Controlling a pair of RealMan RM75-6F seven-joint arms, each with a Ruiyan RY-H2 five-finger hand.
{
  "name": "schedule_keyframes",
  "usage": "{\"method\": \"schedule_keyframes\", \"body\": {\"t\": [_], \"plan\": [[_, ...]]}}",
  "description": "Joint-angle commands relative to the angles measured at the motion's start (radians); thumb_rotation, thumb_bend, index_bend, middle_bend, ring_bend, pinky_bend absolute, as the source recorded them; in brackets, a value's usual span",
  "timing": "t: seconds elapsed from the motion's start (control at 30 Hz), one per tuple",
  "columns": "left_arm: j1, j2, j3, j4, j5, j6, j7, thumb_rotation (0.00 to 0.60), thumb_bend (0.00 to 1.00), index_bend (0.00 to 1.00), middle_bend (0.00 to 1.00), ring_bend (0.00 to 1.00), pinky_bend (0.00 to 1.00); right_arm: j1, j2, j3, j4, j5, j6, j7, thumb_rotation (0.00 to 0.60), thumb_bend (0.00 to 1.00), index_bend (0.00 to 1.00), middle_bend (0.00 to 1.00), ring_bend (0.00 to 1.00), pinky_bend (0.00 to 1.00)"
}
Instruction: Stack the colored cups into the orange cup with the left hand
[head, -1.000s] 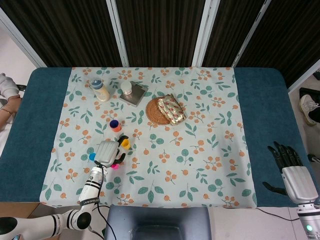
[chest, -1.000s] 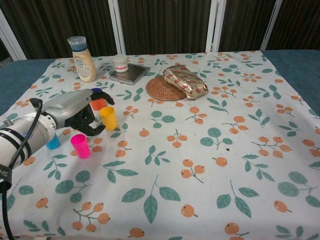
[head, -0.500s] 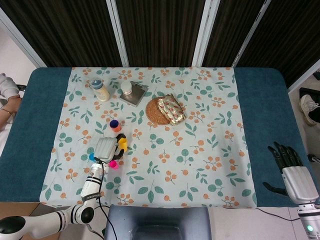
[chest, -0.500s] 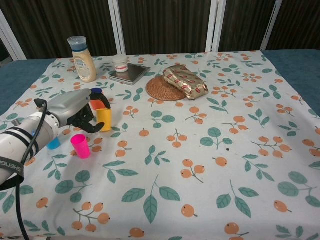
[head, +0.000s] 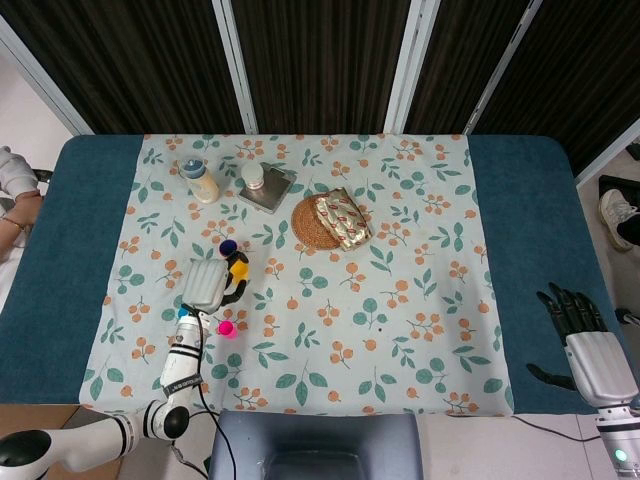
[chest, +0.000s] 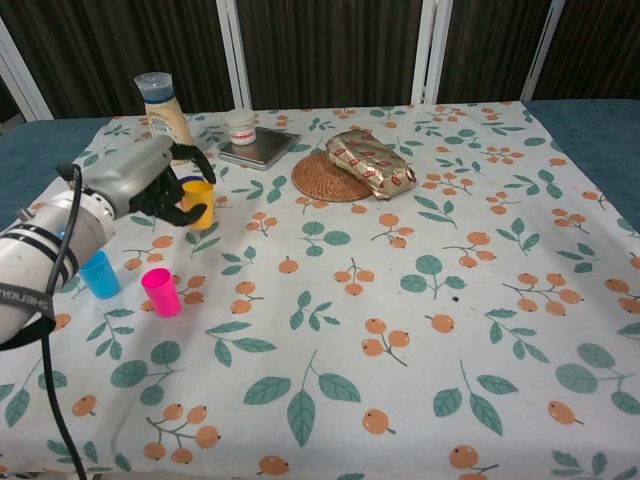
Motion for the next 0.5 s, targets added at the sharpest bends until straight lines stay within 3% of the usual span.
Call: {"method": "schedule_keyframes", "body": {"t": [0.03, 0.27, 0.5], "plan": [[-0.027, 0.012, -0.052, 0.018, 0.006, 0.018, -0.020, 0.600, 0.38, 0.71, 1.00, 1.00, 1.00, 0.000, 0.002, 0.003, 0.000, 0.004, 0.000, 0.005, 0.600, 0.19, 0.00, 0.00, 0.00, 0.00], [-0.084, -0.008, -0.121, 0.122, -0.010, 0.008, -0.066, 0.600, 0.39, 0.72, 1.00, 1.00, 1.00, 0.003, 0.002, 0.007, 0.001, 0.015, -0.007, 0.003, 0.600, 0.19, 0.00, 0.00, 0.00, 0.00], [-0.116, -0.068, -0.108, 0.261, -0.017, -0.030, -0.093, 0.600, 0.39, 0.71, 1.00, 1.00, 1.00, 0.004, 0.001, 0.009, -0.002, 0.020, -0.010, -0.001, 0.600, 0.19, 0.00, 0.00, 0.00, 0.00]]}}
